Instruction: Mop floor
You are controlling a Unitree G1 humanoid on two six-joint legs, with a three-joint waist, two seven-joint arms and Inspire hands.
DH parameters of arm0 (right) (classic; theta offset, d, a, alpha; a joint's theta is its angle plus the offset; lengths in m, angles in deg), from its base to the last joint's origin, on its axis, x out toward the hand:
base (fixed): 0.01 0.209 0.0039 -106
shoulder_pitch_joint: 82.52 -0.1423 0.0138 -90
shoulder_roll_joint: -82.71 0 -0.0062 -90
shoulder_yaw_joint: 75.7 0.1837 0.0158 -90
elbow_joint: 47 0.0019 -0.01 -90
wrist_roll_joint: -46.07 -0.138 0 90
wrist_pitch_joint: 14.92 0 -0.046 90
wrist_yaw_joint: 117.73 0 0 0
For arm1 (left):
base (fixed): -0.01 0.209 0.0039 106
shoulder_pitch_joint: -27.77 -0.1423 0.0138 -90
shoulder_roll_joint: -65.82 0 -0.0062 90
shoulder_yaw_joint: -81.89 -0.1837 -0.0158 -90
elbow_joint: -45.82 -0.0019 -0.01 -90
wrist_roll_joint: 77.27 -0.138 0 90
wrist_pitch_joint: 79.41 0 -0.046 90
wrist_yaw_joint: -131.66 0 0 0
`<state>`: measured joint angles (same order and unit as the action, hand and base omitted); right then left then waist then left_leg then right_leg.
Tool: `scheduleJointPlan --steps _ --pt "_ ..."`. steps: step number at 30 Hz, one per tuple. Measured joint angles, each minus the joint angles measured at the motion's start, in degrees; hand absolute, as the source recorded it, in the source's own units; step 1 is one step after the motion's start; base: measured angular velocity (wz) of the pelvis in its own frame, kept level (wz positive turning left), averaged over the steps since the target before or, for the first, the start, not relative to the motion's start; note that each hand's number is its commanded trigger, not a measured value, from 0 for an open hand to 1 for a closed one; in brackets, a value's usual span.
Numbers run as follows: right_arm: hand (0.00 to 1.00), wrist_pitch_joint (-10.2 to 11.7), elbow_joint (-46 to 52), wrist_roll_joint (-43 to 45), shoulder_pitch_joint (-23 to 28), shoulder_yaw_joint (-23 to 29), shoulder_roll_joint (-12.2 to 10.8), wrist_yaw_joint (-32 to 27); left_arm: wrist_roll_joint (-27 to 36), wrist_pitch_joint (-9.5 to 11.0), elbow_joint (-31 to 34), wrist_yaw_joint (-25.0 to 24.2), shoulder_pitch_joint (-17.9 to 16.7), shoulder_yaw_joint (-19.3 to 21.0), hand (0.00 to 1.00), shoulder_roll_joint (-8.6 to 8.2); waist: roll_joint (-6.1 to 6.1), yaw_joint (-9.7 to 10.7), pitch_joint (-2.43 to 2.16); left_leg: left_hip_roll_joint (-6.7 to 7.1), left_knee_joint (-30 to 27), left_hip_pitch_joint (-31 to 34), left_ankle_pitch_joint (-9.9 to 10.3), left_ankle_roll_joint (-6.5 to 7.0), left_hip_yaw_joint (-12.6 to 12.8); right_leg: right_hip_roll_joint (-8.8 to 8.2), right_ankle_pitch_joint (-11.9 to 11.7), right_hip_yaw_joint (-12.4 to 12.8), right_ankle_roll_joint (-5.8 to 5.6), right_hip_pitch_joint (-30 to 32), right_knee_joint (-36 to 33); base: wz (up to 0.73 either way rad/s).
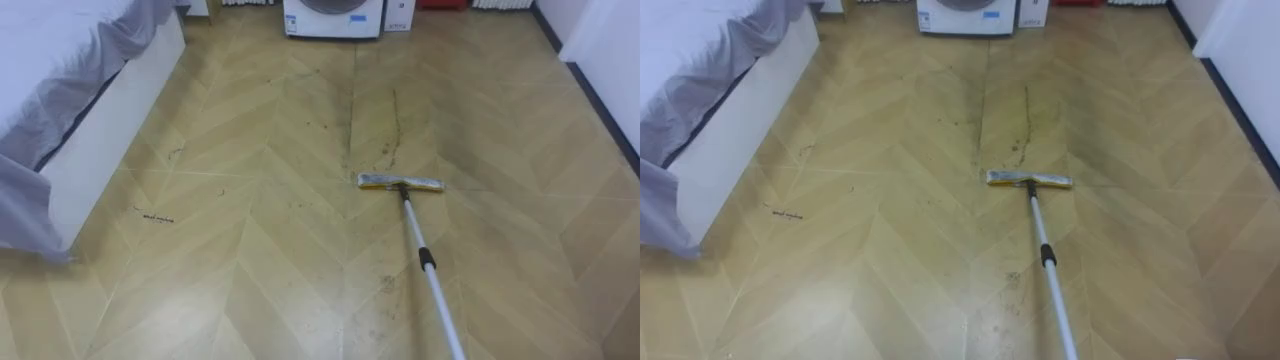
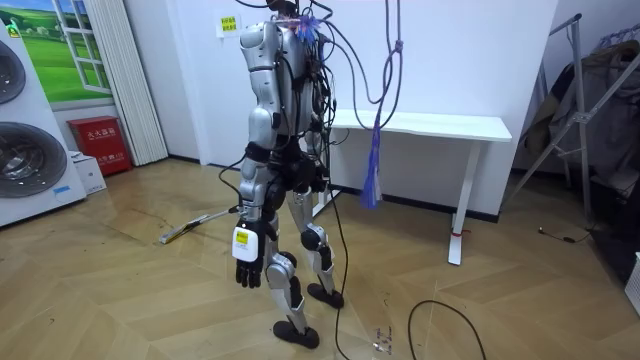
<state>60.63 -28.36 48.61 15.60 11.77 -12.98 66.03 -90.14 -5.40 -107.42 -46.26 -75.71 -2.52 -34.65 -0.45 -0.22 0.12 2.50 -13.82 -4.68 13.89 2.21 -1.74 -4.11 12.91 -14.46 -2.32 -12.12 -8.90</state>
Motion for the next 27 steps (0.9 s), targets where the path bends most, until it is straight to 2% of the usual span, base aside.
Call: scheduleJointPlan --steps 13,23,27 --pt "1.0 -0.6 -0.4 0.0 -0.1 0.0 -0.2 -0.4 6.4 -0.2 -1.3 -1.5 -0.2 -0.2 0.0 0.02 -0.06 0.0 0.07 0.05 -0.8 0.0 0.2 0.02 -0.6 0.02 0.0 -0.7 0.0 -0.7 0.0 0.02" --pt "1.0 -0.6 -1.2 0.0 -0.1 0.0 -0.3 0.1 6.5 -0.1 -1.2 -1.4 -0.7 -0.1 0.0 0.05 -0.2 0.0 0.06 0.04 -0.8 0.1 0.2 0.01 -0.8 0.06 0.0 -0.7 0.0 -0.5 0.0 0.0" --pt "1.0 -0.6 -1.0 -0.6 -0.6 -0.1 -0.3 -0.1 6.5 -0.2 -1.1 -1.4 0.6 -0.5 0.0 0.03 -0.06 -0.1 0.03 -0.12 -1.7 2.1 0.4 -0.02 -0.8 0.14 0.0 -0.2 0.04 1.4 -0.9 0.0"
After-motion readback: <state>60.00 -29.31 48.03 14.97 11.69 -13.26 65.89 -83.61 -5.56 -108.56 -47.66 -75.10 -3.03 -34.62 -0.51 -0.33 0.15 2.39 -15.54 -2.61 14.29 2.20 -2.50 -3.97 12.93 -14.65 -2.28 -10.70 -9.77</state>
